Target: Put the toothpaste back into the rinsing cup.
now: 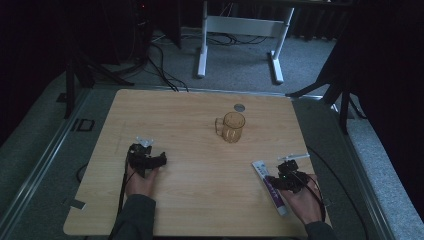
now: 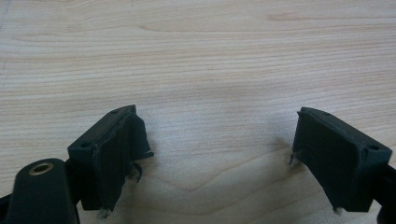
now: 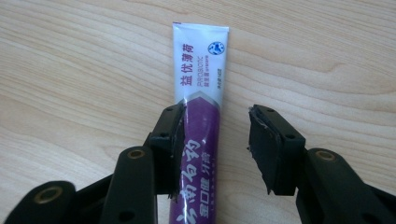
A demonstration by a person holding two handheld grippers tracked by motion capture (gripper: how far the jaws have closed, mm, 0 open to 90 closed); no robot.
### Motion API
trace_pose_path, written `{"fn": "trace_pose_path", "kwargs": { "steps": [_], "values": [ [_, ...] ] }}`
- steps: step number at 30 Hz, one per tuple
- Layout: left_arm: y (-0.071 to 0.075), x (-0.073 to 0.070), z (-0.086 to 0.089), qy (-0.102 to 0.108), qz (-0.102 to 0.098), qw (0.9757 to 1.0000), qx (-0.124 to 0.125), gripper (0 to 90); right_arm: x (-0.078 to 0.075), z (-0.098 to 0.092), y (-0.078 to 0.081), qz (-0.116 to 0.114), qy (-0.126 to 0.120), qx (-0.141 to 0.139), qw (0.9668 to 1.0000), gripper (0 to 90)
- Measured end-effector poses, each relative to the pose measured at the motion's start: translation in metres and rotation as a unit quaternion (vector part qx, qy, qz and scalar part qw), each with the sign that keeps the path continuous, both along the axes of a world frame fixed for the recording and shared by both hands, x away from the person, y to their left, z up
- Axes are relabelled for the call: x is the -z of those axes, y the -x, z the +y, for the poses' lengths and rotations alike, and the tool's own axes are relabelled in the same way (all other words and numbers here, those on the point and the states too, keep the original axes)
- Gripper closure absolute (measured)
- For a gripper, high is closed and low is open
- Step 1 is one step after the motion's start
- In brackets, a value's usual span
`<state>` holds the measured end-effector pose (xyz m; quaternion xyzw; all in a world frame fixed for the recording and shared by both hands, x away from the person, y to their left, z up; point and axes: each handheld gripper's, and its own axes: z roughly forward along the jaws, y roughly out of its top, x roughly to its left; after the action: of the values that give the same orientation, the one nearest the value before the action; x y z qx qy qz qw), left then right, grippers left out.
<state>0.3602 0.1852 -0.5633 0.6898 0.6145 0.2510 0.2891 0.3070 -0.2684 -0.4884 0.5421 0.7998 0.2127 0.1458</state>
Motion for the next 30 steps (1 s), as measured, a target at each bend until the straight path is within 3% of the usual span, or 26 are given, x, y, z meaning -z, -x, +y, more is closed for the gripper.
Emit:
{"fn": "trace_pose_path", "kwargs": {
  "steps": [7, 19, 30],
  "values": [
    [0.000, 0.000, 0.000, 0.000, 0.000, 1.0000, 0.000, 14.6, -0.001, -0.001, -0.001, 0.016, -0.015, -0.002, 0.9998, 55.9],
    [0.000, 0.000, 0.000, 0.000, 0.000, 1.0000, 0.000, 14.6, 0.001, 0.004, -0.003, 0.034, -0.001, -0.011, 0.9994, 57.0],
    [0.000, 0.000, 0.000, 0.000, 0.000, 1.0000, 0.000, 14.6, 0.011, 0.007, -0.003, 0.068, 0.016, -0.014, 0.9975, 57.0]
  ]
}}
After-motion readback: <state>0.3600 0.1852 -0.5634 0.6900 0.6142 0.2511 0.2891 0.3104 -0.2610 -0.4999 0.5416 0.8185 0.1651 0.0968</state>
